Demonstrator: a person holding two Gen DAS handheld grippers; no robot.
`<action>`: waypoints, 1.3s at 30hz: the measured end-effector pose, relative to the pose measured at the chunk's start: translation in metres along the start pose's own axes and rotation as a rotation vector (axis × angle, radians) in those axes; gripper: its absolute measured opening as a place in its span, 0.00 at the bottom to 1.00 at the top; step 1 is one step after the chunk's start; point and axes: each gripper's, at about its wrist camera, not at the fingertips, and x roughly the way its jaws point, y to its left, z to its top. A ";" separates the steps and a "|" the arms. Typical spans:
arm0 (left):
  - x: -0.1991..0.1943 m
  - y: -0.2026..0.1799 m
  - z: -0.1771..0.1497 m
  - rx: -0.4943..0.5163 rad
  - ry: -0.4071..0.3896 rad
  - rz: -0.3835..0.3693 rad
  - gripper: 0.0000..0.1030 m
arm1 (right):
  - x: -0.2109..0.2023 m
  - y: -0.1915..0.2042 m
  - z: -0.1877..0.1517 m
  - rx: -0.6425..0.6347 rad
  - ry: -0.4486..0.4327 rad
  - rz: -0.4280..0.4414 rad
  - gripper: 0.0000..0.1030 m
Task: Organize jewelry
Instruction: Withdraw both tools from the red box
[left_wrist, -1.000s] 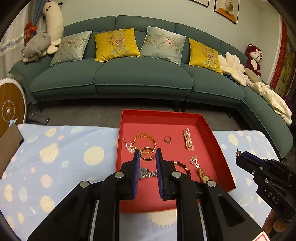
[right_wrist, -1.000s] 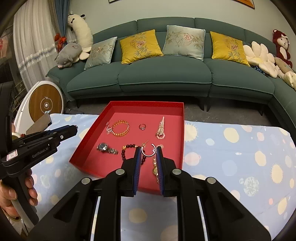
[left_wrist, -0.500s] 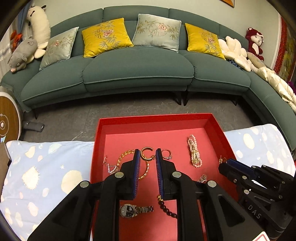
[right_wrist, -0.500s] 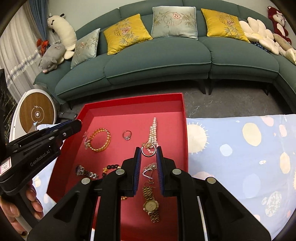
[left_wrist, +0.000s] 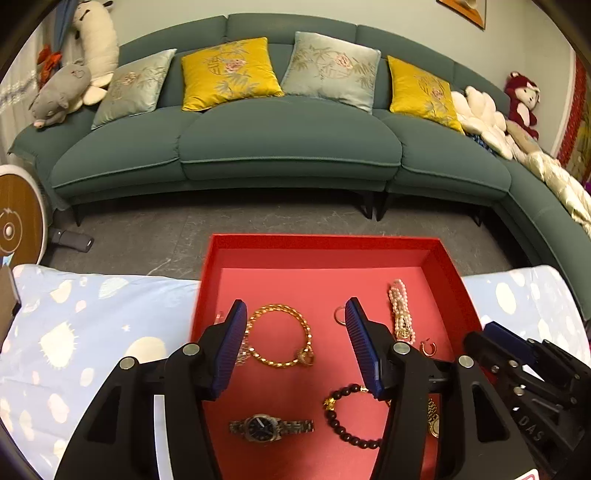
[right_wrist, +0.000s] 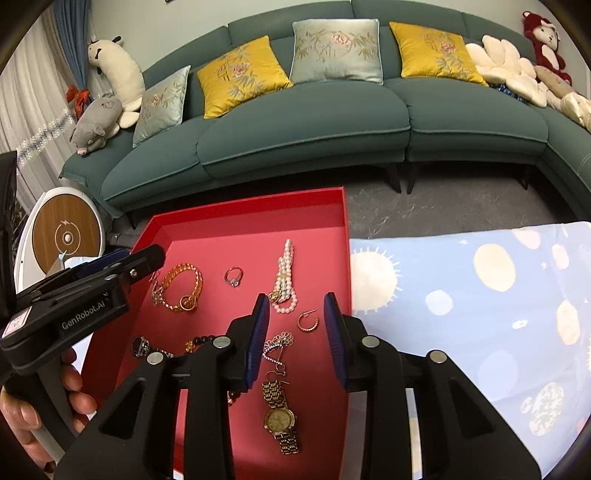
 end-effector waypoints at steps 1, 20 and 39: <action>-0.007 0.004 0.000 -0.009 -0.008 0.005 0.52 | -0.006 0.000 0.000 -0.003 -0.009 0.002 0.31; -0.166 0.037 -0.098 -0.033 -0.080 0.071 0.52 | -0.170 0.041 -0.092 -0.104 -0.086 -0.016 0.44; -0.164 0.013 -0.182 0.013 -0.012 0.190 0.65 | -0.169 0.076 -0.160 -0.136 -0.057 -0.063 0.73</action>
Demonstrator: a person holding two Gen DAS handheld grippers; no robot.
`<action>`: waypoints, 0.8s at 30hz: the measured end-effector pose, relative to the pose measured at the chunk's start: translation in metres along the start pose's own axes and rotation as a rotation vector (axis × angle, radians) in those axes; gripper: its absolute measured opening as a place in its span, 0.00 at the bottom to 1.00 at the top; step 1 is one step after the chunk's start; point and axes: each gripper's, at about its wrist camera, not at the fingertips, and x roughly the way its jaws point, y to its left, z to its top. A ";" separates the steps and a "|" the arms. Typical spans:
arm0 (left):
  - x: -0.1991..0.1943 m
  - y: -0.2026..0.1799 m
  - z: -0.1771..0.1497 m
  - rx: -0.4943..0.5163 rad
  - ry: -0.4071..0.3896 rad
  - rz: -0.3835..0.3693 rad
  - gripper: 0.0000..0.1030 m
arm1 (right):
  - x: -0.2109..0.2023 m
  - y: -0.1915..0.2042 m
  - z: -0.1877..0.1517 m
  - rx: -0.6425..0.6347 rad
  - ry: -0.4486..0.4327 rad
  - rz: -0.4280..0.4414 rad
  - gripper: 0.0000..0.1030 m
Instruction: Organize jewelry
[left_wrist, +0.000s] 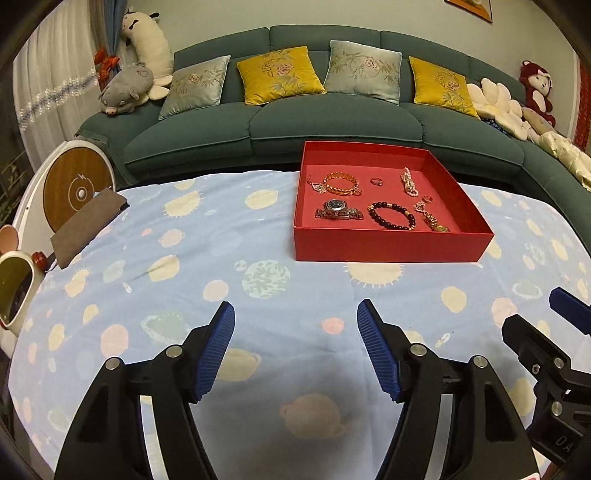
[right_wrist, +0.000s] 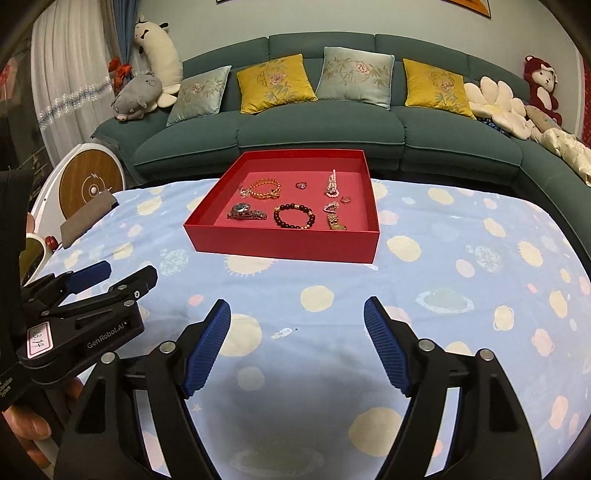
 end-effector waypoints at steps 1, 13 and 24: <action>0.001 -0.001 0.000 0.008 0.000 -0.004 0.66 | 0.001 0.001 -0.001 -0.006 0.000 -0.011 0.75; -0.006 -0.007 -0.005 0.019 -0.003 0.009 0.68 | -0.001 0.008 -0.007 -0.012 -0.013 -0.073 0.89; -0.008 -0.002 -0.011 0.017 -0.005 0.036 0.69 | -0.003 0.018 -0.013 -0.035 -0.006 -0.086 0.90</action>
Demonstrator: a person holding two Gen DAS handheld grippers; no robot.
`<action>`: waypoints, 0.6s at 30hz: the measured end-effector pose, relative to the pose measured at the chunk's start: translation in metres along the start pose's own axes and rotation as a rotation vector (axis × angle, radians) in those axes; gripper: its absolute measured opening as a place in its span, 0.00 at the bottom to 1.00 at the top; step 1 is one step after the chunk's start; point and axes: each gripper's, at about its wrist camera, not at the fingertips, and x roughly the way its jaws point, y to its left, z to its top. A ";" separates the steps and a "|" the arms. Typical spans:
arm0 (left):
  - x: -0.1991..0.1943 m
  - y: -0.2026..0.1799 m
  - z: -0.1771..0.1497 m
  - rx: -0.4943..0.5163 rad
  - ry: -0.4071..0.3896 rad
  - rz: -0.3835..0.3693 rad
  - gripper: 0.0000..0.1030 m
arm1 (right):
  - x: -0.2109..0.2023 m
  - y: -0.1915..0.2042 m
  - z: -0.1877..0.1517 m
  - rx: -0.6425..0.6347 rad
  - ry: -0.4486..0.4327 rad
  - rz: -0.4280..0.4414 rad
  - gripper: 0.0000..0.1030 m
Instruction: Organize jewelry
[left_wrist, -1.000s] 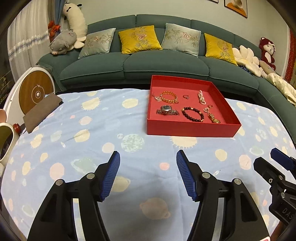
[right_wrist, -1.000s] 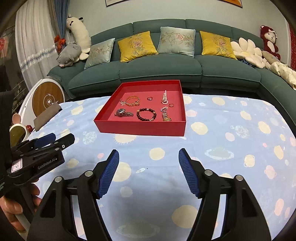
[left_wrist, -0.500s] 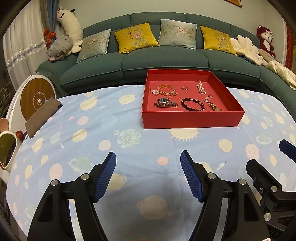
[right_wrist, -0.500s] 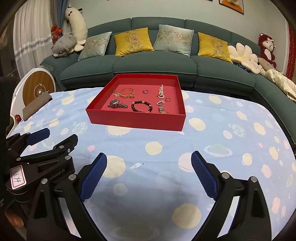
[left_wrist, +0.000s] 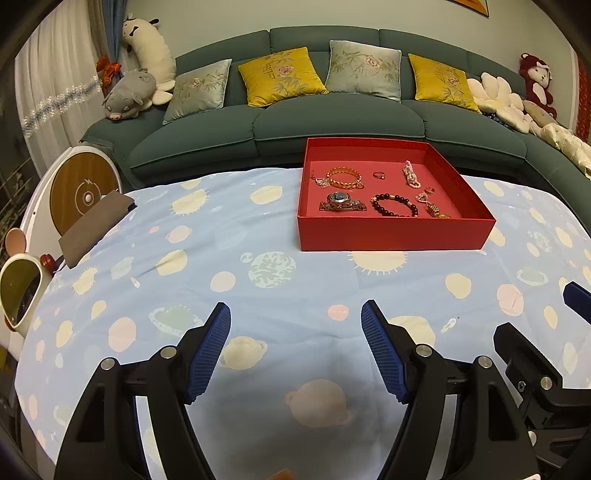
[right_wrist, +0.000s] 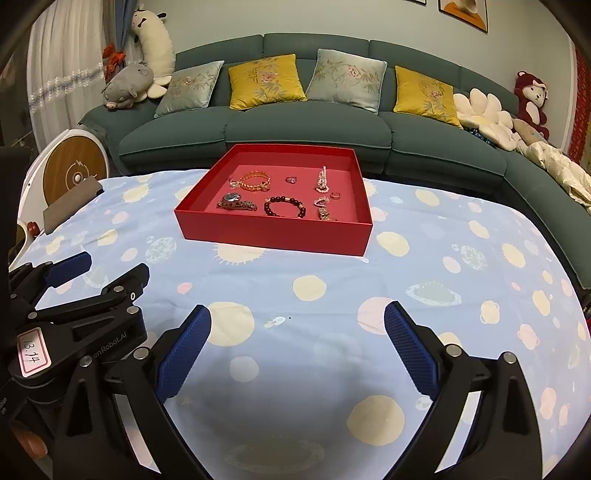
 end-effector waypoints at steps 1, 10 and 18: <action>0.000 0.000 -0.001 0.002 0.001 0.002 0.69 | 0.000 0.000 0.000 -0.001 0.000 0.001 0.90; 0.001 0.000 -0.002 -0.003 0.008 0.013 0.69 | 0.002 0.003 -0.002 -0.002 0.007 -0.002 0.90; 0.002 -0.001 -0.004 -0.015 0.016 0.011 0.69 | 0.003 0.001 -0.003 0.003 0.013 -0.009 0.90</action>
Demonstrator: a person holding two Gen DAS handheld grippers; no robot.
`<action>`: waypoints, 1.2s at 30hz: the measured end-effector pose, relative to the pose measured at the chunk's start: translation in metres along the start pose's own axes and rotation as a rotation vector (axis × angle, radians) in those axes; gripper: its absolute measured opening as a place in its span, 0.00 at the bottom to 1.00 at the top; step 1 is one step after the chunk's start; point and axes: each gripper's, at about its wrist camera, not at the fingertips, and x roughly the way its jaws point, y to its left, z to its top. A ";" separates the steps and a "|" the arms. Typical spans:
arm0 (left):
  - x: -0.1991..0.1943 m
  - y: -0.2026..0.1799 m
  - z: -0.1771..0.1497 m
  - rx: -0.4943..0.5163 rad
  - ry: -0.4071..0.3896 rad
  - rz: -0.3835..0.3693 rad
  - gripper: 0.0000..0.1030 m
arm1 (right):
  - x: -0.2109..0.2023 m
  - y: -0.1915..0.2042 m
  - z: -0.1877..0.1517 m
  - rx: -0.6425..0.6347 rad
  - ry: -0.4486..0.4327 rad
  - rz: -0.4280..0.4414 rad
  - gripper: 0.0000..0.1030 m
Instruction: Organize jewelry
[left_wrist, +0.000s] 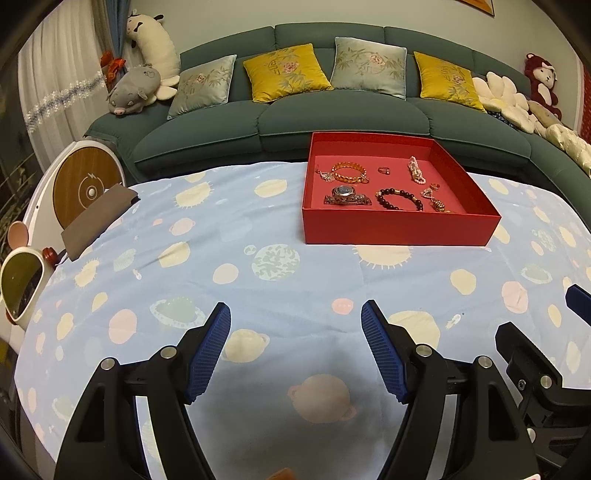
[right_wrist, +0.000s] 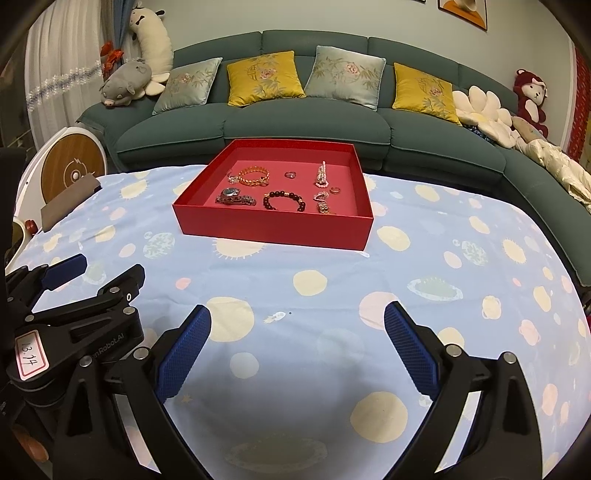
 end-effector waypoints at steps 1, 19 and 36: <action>0.000 0.000 0.000 -0.001 0.001 -0.001 0.69 | 0.000 0.000 0.000 0.000 0.000 -0.002 0.90; 0.001 -0.001 0.000 -0.021 0.004 0.002 0.69 | 0.001 -0.003 0.000 0.013 -0.001 -0.013 0.90; -0.001 0.001 -0.001 -0.036 -0.003 0.033 0.75 | -0.003 -0.003 0.000 0.014 -0.014 -0.017 0.90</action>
